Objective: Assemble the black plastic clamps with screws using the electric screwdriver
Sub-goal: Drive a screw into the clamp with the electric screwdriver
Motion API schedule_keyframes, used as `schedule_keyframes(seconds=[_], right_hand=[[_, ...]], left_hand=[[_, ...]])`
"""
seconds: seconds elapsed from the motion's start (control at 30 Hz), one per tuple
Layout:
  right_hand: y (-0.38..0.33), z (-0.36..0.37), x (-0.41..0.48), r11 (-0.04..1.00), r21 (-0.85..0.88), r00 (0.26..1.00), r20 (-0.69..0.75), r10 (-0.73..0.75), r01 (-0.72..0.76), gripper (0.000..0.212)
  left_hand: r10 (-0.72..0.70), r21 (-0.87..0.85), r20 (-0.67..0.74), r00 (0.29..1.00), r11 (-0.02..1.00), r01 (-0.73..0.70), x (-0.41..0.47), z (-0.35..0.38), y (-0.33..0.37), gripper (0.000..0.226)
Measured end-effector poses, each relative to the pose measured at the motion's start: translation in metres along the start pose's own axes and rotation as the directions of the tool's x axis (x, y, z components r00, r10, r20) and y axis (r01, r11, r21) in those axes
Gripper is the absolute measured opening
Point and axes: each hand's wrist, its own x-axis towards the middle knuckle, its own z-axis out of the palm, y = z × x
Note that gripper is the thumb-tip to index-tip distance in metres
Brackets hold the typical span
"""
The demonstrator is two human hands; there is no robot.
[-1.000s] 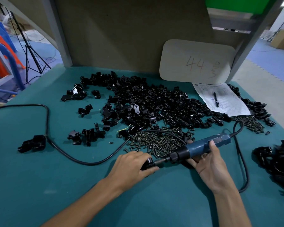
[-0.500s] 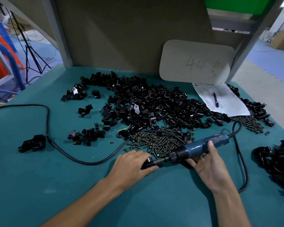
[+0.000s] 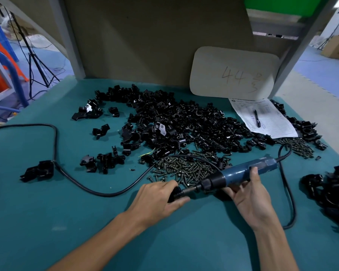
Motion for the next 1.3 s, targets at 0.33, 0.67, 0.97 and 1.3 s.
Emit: schedule_keyframes(seconds=[0.33, 0.67, 0.97, 1.3], right_hand=[[-0.044, 0.021, 0.010, 0.995, -0.049, 0.972, -0.214, -0.094, 0.086, 0.056], [-0.025, -0.009, -0.006, -0.097, -0.987, 0.940, -0.088, -0.330, -0.127, 0.064], [-0.020, 0.036, -0.050, 0.627, -0.725, 0.940, 0.083, -0.331, 0.285, 0.038], [-0.132, -0.110, -0.087, 0.493, -0.870, 0.665, -0.382, -0.642, -0.023, 0.031]], left_hand=[[-0.227, -0.692, 0.173, 0.958, 0.665, 0.282, 0.006, -0.016, -0.004, 0.049], [-0.270, -0.620, 0.041, 0.962, 0.748, 0.236, 0.041, 0.001, 0.033, 0.032], [-0.084, -0.489, -0.114, 0.990, 0.872, 0.018, 0.082, 0.015, 0.105, 0.020], [-0.234, -0.277, -0.250, 0.940, 0.947, 0.162, 0.101, -0.038, 0.008, 0.024]])
